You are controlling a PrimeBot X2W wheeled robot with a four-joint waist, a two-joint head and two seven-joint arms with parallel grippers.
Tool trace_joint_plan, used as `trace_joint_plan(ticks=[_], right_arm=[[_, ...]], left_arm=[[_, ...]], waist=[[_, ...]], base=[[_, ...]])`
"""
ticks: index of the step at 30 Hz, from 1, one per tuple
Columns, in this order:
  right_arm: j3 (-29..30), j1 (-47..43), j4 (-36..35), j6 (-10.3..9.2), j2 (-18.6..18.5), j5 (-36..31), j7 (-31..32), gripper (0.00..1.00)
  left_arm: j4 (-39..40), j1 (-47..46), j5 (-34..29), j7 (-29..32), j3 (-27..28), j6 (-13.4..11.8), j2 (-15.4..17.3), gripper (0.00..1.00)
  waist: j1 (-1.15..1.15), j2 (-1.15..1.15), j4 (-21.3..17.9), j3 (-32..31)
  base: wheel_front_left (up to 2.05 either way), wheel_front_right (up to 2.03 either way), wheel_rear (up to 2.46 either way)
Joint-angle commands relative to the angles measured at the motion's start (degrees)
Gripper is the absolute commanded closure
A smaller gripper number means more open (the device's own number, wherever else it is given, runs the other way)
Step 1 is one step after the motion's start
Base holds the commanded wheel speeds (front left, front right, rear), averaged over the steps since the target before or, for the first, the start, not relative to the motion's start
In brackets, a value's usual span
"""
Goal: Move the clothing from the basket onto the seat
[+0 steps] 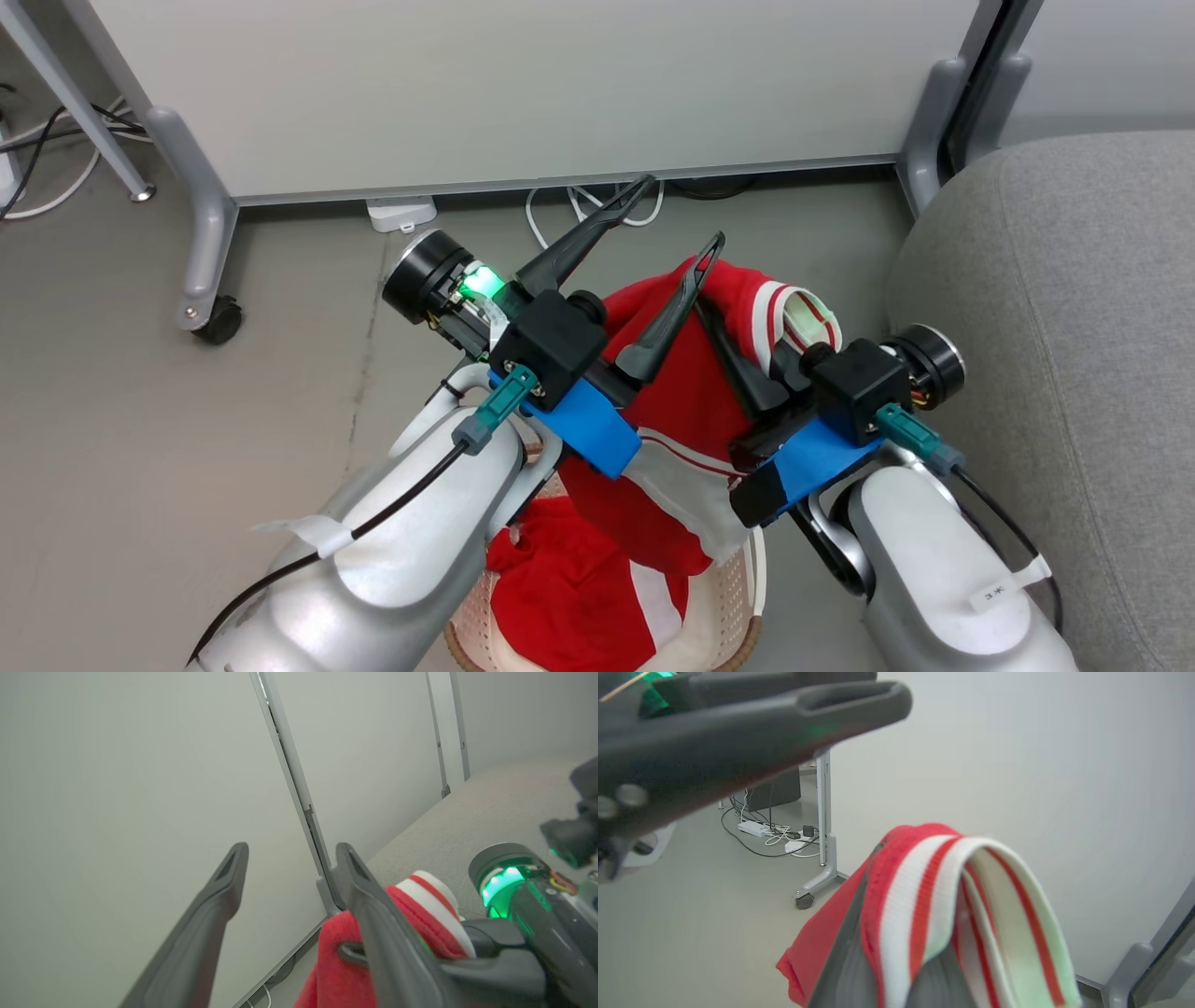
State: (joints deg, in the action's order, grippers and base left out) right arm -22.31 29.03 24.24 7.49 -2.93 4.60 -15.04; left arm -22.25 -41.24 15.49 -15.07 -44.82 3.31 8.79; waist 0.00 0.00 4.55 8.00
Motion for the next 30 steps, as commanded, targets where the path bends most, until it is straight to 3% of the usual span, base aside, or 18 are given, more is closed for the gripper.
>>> trace_joint_plan(ticks=[1,9,30], right_arm=[[1.18,-0.82,-0.92,0.02,0.04,-0.32,-0.22,1.00],[4.51,-1.67,-3.65,0.01,-0.57,-0.73,-0.22,1.00],[13.55,-6.22,-10.76,0.02,-1.50,-0.26,-0.22,1.00]], left_arm=[[0.25,0.39,-0.09,-0.15,0.39,-0.14,0.27,0.00],[0.69,0.68,0.59,-0.15,0.70,0.27,0.20,0.00],[-2.38,-0.13,1.75,0.22,-2.48,2.77,-0.69,0.00]], waist=[[0.00,0.00,-0.68,0.78],[0.00,0.00,-4.28,3.01],[0.00,0.00,-18.70,7.50]], base=[[0.00,0.00,0.00],[0.00,0.00,0.00],[0.00,0.00,0.00]])
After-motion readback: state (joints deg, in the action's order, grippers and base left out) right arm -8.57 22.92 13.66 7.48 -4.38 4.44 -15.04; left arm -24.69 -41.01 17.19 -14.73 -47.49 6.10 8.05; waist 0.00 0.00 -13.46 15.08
